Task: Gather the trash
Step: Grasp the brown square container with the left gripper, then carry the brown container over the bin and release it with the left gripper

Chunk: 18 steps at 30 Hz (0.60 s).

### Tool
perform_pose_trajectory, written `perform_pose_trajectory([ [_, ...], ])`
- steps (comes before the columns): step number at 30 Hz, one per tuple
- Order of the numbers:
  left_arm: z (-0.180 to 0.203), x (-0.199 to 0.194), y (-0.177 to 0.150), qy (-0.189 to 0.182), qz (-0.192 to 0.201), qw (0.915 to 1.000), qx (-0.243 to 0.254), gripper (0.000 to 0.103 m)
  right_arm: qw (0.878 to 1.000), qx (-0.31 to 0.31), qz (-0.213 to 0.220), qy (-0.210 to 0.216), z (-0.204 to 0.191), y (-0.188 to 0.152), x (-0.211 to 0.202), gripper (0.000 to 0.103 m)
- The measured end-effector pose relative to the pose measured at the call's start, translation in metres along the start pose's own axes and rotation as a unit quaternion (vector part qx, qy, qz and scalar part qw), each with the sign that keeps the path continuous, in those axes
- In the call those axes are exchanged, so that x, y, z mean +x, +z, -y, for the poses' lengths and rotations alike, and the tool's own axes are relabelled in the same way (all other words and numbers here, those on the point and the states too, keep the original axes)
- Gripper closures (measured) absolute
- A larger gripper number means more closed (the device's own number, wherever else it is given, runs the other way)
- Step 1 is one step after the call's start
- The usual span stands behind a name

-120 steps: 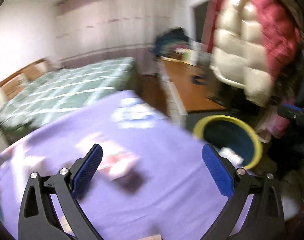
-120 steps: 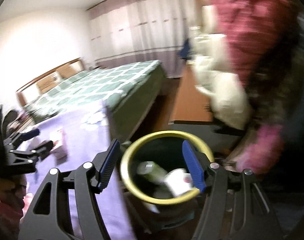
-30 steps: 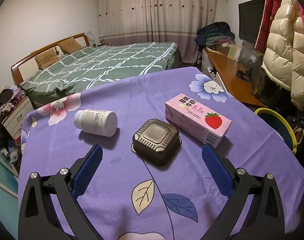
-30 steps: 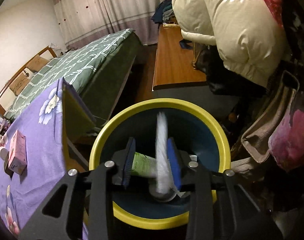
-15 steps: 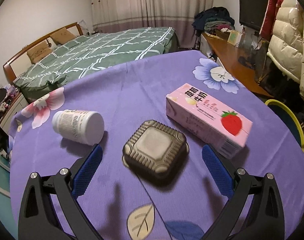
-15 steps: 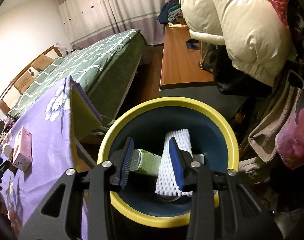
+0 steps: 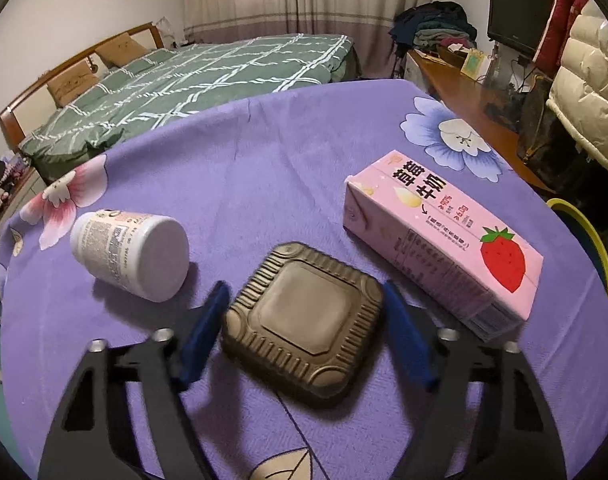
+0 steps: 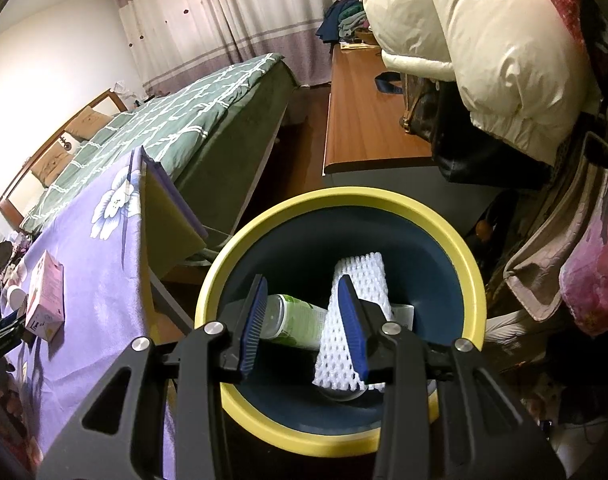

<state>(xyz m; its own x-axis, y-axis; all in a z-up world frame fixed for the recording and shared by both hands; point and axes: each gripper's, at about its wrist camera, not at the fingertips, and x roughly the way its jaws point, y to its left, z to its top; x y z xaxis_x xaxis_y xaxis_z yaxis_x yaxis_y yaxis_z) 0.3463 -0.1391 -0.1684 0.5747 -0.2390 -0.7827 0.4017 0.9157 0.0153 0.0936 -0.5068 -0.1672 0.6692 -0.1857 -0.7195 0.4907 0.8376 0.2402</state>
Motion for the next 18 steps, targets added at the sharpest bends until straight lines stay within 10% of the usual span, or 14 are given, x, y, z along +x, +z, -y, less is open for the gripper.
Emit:
perform_pose_trajectory([
  [18, 0.101, -0.103, 0.005, -0.057, 0.048, 0.9954, 0.060, 0.031, 1.000, -0.005, 0.015, -0.001, 0.019, -0.008, -0.026, 0.068],
])
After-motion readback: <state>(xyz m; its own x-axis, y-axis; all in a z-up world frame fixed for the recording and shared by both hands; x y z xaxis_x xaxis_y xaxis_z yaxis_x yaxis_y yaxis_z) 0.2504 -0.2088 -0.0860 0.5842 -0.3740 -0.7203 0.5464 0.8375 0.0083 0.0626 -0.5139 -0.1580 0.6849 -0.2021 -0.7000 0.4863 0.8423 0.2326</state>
